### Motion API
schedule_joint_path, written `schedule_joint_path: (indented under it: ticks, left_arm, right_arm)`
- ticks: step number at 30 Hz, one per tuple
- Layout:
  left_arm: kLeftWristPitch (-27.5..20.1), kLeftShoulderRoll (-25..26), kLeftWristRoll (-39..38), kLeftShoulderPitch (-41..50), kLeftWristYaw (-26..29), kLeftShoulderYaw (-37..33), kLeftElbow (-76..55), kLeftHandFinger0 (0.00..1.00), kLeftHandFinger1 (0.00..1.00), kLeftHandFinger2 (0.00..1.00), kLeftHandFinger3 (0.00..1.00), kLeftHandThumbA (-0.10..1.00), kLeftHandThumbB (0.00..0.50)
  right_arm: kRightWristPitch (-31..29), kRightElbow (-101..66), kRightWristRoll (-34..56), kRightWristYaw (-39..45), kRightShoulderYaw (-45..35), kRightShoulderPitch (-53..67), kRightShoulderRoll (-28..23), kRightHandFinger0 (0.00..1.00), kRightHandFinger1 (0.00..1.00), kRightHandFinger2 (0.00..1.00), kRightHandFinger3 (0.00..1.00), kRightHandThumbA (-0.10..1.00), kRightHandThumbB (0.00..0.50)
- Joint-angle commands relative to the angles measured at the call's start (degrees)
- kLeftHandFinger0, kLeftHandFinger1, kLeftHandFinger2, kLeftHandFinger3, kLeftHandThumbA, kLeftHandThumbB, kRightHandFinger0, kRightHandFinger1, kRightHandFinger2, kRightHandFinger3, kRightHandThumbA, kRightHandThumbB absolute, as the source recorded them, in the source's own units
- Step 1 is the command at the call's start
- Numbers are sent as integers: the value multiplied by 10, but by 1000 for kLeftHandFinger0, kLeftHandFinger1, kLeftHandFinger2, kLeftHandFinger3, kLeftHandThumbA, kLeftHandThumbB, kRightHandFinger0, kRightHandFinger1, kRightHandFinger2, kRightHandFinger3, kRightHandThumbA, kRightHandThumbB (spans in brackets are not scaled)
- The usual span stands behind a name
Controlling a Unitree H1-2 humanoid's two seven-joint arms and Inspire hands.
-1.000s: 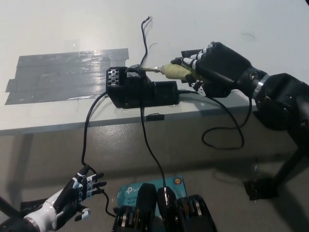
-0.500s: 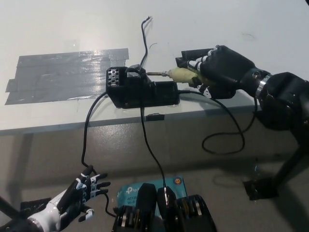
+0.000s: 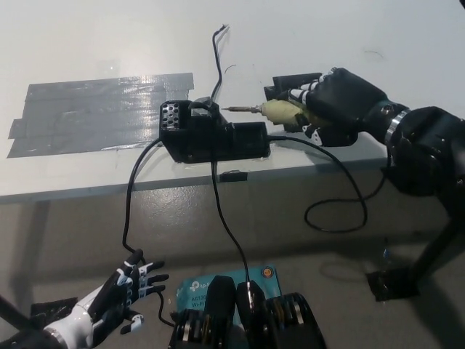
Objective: The robot uses its right hand to grab and lift the soldering gun kept on the middle of the table and puts it in its base
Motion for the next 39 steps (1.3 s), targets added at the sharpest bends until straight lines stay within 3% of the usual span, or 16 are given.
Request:
schedule_joint_path:
  ticks: [1, 2, 3, 7, 9, 13, 15, 20, 21, 23, 25, 30, 32, 37, 38, 39]
  left_arm:
    - [0, 4, -5, -1, -5, 2, -18, 1000, 1000, 1000, 1000, 1000, 287]
    - [-1, 4, -3, -2, -3, 2, -16, 1000, 1000, 1000, 1000, 1000, 290]
    - [-1, 3, -1, -3, -3, 2, -15, 1000, 1000, 1000, 1000, 1000, 315]
    - [3, 2, -2, -5, -3, 1, -17, 1000, 1000, 1000, 1000, 1000, 306]
    - [5, 2, -3, -6, -4, 1, -18, 1000, 1000, 1000, 1000, 1000, 311]
    - [-4, 3, 1, -7, -5, -1, -14, 1000, 1000, 1000, 1000, 1000, 331]
    - [-6, 4, 3, -7, -5, -3, -13, 1000, 1000, 1000, 1000, 1000, 341]
    - [-4, 4, 3, -7, -4, -4, -14, 1000, 1000, 1000, 1000, 1000, 350]
    - [-5, 4, 3, -7, -2, -4, -15, 1000, 1000, 1000, 1000, 1000, 346]
    - [-3, 2, 1, -6, -2, -3, -16, 1000, 1000, 1000, 1000, 1000, 351]
    - [-4, 1, -2, -7, -4, -2, -12, 1000, 1000, 1000, 1000, 1000, 359]
    - [-1, 5, 1, -8, -2, -2, -15, 1000, 1000, 1000, 1000, 1000, 356]
    - [1, 5, 5, -7, 1, -3, -20, 1000, 1000, 1000, 1000, 1000, 341]
    - [-12, 6, 1, -8, -8, -4, -12, 1000, 1000, 1000, 1000, 1000, 335]
    - [-8, 6, 3, -7, -4, -4, -15, 1000, 1000, 1000, 1000, 1000, 335]
    - [-8, 6, 3, -7, -5, -4, -14, 1000, 1000, 1000, 1000, 1000, 338]
  right_arm:
    - [7, -12, -8, 4, -1, -37, -3, 0, 326, 631, 476, -60, 4]
    - [-8, -10, -22, -17, 7, -40, -6, 0, 278, 608, 422, -83, 33]
    - [-13, -15, -34, -31, 12, -41, -6, 0, 247, 588, 509, -99, 67]
    - [-29, -22, -54, -52, 23, -43, -14, 0, 213, 513, 514, -100, 150]
    - [-28, -30, -55, -55, 21, -41, -15, 0, 191, 370, 513, -100, 200]
    - [-17, -16, -79, -78, 21, -48, -16, 0, 122, 320, 270, -100, 165]
    - [-5, -15, -84, -70, 19, -51, -16, 0, 143, 487, 357, -100, 174]
    - [4, -8, -85, -82, 7, -55, -21, 0, 72, 483, 370, -100, 164]
    - [-10, 10, -81, -112, 2, -58, -27, 0, 55, 467, 163, -100, 152]
    - [-12, 16, -76, -114, -3, -58, -32, 0, 59, 416, 111, -100, 58]
    - [-13, 19, -83, -118, -2, -60, -38, 0, 65, 395, 50, -100, 46]
    - [-6, 20, -84, -113, -3, -66, -39, 0, 126, 488, 95, -100, 0]
    - [1, 10, -79, -90, -4, -67, -35, 0, 234, 625, 134, -32, 0]
    - [-21, 4, -67, -104, -4, -69, -26, 0, 208, 624, 108, -100, 104]
    - [-7, -14, -71, -83, -3, -67, -22, 0, 176, 580, 320, -100, 126]
    - [-4, -17, -71, -78, -3, -67, -21, 0, 157, 560, 342, -100, 117]
